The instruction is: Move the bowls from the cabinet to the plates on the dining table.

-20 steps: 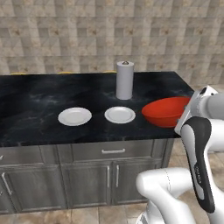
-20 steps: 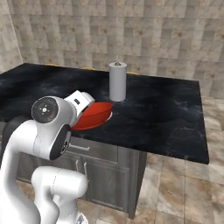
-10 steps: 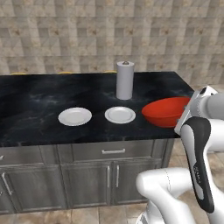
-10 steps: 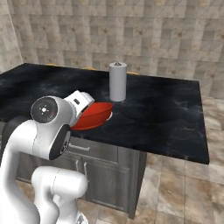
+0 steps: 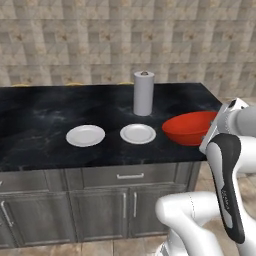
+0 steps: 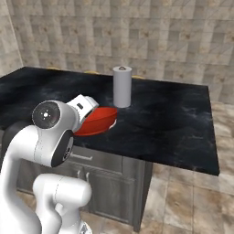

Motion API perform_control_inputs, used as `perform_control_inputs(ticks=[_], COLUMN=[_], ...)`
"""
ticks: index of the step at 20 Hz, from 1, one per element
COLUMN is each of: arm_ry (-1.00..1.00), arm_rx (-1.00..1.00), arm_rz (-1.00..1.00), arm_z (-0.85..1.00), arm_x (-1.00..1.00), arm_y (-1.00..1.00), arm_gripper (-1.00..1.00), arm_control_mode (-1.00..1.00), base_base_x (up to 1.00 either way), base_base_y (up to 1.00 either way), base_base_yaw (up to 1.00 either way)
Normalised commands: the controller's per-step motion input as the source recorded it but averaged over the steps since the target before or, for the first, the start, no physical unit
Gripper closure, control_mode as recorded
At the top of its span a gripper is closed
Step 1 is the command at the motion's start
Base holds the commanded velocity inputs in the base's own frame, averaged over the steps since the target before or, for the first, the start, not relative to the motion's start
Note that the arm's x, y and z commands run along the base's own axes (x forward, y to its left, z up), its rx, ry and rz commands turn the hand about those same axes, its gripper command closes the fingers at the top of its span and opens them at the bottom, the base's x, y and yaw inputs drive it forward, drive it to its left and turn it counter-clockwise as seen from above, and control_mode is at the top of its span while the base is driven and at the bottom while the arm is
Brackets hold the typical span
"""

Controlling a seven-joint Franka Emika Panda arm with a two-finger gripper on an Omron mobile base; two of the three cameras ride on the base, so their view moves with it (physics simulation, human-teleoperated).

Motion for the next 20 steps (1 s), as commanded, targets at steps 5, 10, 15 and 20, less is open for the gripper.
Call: perform_control_inputs(ticks=[5,10,15,20], arm_ry=[0.00,0.00,0.00,0.00], arm_rx=[0.00,0.00,0.00,0.00], arm_rz=[0.00,0.00,0.00,0.00], arm_z=[0.00,0.00,0.00,0.00], arm_x=[0.00,0.00,0.00,0.00], arm_y=[0.00,0.00,0.00,0.00], arm_gripper=[1.00,1.00,1.00,1.00], arm_control_mode=[1.00,1.00,1.00,1.00], base_base_x=[0.45,0.36,0.34,0.37], base_base_y=[0.00,0.00,0.00,0.00], base_base_yaw=[0.00,0.00,0.00,0.00])
